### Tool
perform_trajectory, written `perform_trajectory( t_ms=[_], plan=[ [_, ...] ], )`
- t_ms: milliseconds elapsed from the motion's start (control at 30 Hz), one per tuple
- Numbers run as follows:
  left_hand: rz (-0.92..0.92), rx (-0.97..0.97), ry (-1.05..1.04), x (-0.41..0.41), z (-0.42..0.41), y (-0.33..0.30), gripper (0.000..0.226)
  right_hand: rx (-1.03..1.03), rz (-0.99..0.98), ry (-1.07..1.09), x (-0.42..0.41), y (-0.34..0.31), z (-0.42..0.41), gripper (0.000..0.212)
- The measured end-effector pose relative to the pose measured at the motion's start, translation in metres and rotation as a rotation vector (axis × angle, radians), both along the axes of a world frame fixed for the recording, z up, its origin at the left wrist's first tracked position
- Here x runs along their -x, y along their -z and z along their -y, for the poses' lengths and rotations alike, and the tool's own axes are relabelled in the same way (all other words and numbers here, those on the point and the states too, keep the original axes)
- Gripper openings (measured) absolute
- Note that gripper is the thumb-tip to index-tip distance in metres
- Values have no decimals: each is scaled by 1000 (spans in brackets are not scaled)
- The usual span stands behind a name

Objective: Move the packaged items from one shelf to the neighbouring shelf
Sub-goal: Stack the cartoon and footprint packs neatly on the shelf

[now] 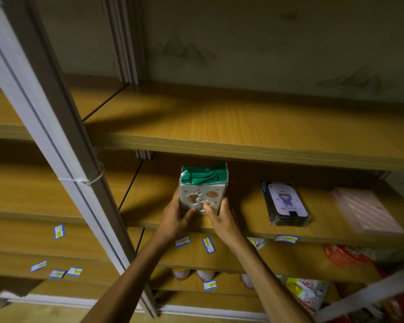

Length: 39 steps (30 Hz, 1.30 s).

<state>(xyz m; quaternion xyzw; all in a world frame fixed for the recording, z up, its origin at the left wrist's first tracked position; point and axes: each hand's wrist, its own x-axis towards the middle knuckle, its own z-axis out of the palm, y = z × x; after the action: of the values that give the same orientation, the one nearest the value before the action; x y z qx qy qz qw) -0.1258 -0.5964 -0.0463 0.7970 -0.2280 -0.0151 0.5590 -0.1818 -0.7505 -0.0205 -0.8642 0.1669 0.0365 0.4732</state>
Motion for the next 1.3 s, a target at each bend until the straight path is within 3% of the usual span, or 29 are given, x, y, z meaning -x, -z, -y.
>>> perform_trajectory(
  t_ms=[333,400,567,633,967,1300],
  plan=[
    [7,27,-81,-1,1,-4,61,-75,85,37,-4,-11,4,80],
    [-31,8,-105,0,2,-8,51,-111,95,49,-11,-15,4,75],
    [-138,-245,-154,-12,8,-15,32,-158,-30,74,-26,-11,2,81],
    [-194,-332,-144,-21,7,-13,36,-136,-43,73,-29,-5,2,80],
    [-384,-311,-164,-36,7,-14,29,93,-93,16,-44,3,3,76],
    [-228,-360,-227,-35,12,-20,23,116,-108,-25,-52,4,10,73]
  ],
)
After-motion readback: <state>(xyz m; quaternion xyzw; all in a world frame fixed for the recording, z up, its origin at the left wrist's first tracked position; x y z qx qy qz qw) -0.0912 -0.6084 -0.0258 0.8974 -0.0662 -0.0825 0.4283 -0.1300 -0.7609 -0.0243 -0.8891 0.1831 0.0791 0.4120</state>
